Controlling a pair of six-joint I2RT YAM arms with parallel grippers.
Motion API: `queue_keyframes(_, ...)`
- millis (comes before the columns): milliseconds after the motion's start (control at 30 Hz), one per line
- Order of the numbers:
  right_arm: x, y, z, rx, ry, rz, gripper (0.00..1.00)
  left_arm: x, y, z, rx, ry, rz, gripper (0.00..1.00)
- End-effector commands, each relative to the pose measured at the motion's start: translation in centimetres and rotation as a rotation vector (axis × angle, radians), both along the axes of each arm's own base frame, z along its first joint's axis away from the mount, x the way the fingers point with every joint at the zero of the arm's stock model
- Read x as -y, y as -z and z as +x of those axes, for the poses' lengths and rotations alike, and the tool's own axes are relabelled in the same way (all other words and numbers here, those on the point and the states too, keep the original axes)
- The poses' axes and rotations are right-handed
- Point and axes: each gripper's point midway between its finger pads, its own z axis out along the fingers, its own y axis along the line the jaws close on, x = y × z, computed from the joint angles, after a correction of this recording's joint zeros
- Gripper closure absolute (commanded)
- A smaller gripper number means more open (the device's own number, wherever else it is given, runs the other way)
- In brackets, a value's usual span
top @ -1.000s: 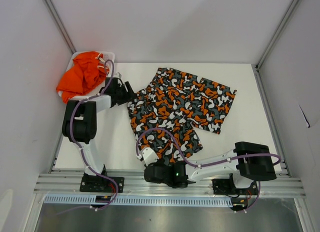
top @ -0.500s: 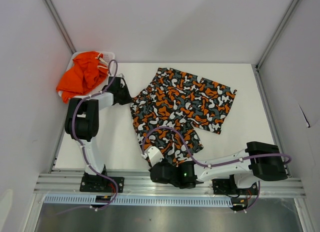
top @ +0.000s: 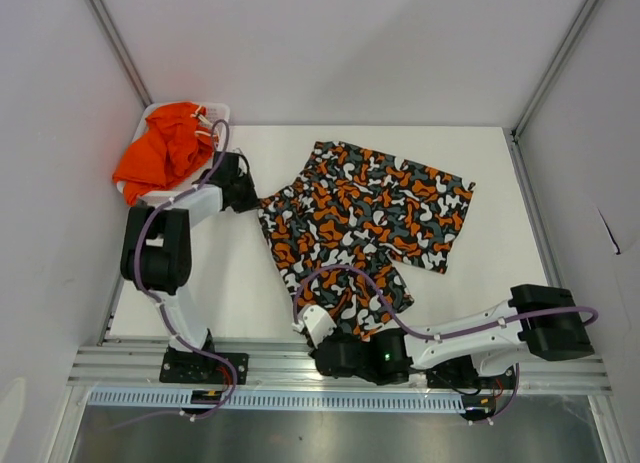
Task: Fold and stack the shorts
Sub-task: Fold the shorts
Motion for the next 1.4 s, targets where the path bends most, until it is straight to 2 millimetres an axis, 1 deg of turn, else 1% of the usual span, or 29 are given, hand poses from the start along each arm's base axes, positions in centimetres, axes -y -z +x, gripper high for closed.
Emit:
queue_keyframes(0,-0.7,-1.9,-1.5,-0.031,-0.076,0.062,1.00,-1.5,-5.5,-0.4,0.086,-0.096,0.029,1.00)
queue_keyframes(33,-0.7,-2.4,-2.1,-0.043,-0.117,0.064,1.00,-2.1,-5.4,-1.4,0.062,-0.123,0.049,1.00)
queue_keyframes(67,-1.0,-3.1,-2.4,-0.051,-0.136,0.079,1.00,-2.3,-6.0,-1.7,0.066,-0.148,0.046,1.00)
queue_keyframes(100,-1.0,-3.5,-2.8,-0.060,-0.161,0.079,1.00,-3.0,-7.2,-2.3,0.080,-0.182,0.061,1.00)
queue_keyframes(200,-1.4,-4.8,-3.8,-0.073,-0.220,0.088,1.00,-4.2,-8.5,-3.8,0.069,-0.275,0.078,1.00)
queue_keyframes(233,-1.2,-4.7,-4.0,-0.073,-0.231,0.072,1.00,-5.1,-9.1,-4.8,0.055,-0.326,0.104,1.00)
queue_keyframes(267,-1.2,-4.9,-3.9,-0.065,-0.228,0.067,1.00,-5.6,-10.0,-4.9,0.062,-0.354,0.114,1.00)
queue_keyframes(400,-1.0,-7.1,-3.4,-0.036,-0.225,0.090,1.00,-7.8,-11.5,-7.0,0.005,-0.468,0.185,1.00)
queue_keyframes(433,-1.1,-8.7,-2.9,-0.027,-0.212,0.121,1.00,-8.3,-12.1,-7.5,0.004,-0.499,0.188,1.00)
queue_keyframes(467,-1.0,-9.5,-2.4,-0.018,-0.201,0.129,1.00,-8.7,-12.6,-7.9,0.006,-0.519,0.198,1.00)
queue_keyframes(500,-0.3,-9.9,-1.6,0.004,-0.177,0.107,1.00,-9.2,-12.7,-8.3,0.010,-0.539,0.194,1.00)
queue_keyframes(567,0.2,-12.7,0.6,0.029,-0.116,0.146,1.00,-9.2,-13.8,-8.9,0.045,-0.563,0.141,1.00)
queue_keyframes(633,1.7,-13.6,2.6,0.059,-0.060,0.121,1.00,-9.1,-14.4,-8.8,0.075,-0.582,0.097,1.00)
queue_keyframes(667,2.0,-14.7,3.7,0.066,-0.028,0.134,1.00,-9.1,-15.0,-8.9,0.090,-0.594,0.083,1.00)
queue_keyframes(700,3.3,-15.1,5.9,0.074,0.034,0.121,1.00,-9.2,-15.6,-8.8,0.100,-0.606,0.075,1.00)
queue_keyframes(767,4.6,-16.1,8.0,0.080,0.093,0.116,1.00,-9.2,-15.8,-8.7,0.091,-0.644,0.046,1.00)
queue_keyframes(800,5.7,-16.7,10.2,0.092,0.163,0.121,1.00,-9.1,-15.8,-8.9,0.072,-0.654,0.039,1.00)
queue_keyframes(833,6.3,-16.9,11.3,0.099,0.192,0.117,1.00,-9.0,-17.1,-8.3,0.092,-0.682,0.007,1.00)
queue_keyframes(900,7.3,-18.0,13.4,0.110,0.244,0.130,1.00,-8.8,-17.5,-7.6,0.085,-0.704,-0.019,1.00)
queue_keyframes(933,8.4,-18.4,15.2,0.130,0.288,0.123,1.00,-8.6,-17.9,-7.3,0.082,-0.733,-0.049,1.00)
queue_keyframes(967,8.7,-18.6,15.9,0.131,0.295,0.127,1.00,-8.6,-18.5,-6.9,0.089,-0.744,-0.067,1.00)
queue_keyframes(1033,9.8,-19.5,18.1,0.144,0.344,0.142,1.00,-8.4,-17.9,-6.4,0.056,-0.780,-0.094,1.00)
queue_keyframes(1067,10.1,-19.8,18.8,0.156,0.337,0.139,1.00,-8.6,-18.8,-5.7,0.071,-0.795,-0.111,1.00)
queue_keyframes(1133,10.4,-20.6,20.0,0.155,0.337,0.165,1.00,-8.8,-18.4,-5.0,0.045,-0.833,-0.128,1.00)
queue_keyframes(1167,11.4,-20.5,21.4,0.162,0.366,0.149,1.00,-8.9,-19.0,-4.6,0.051,-0.843,-0.148,1.00)
queue_keyframes(1233,11.9,-21.2,22.7,0.165,0.377,0.158,1.00,-9.1,-18.5,-4.0,0.028,-0.876,-0.171,1.00)
queue_keyframes(1300,13.8,-21.1,25.2,0.159,0.456,0.140,1.00,-8.9,-18.3,-3.5,0.015,-0.880,-0.205,1.00)
queue_keyframes(1333,14.1,-22.2,25.9,0.158,0.471,0.168,1.00,-8.6,-18.3,-3.3,0.011,-0.888,-0.231,1.00)
queue_keyframes(1367,15.4,-22.2,27.4,0.150,0.526,0.168,1.00,-9.7,-17.9,-3.2,0.000,-0.922,-0.246,1.00)
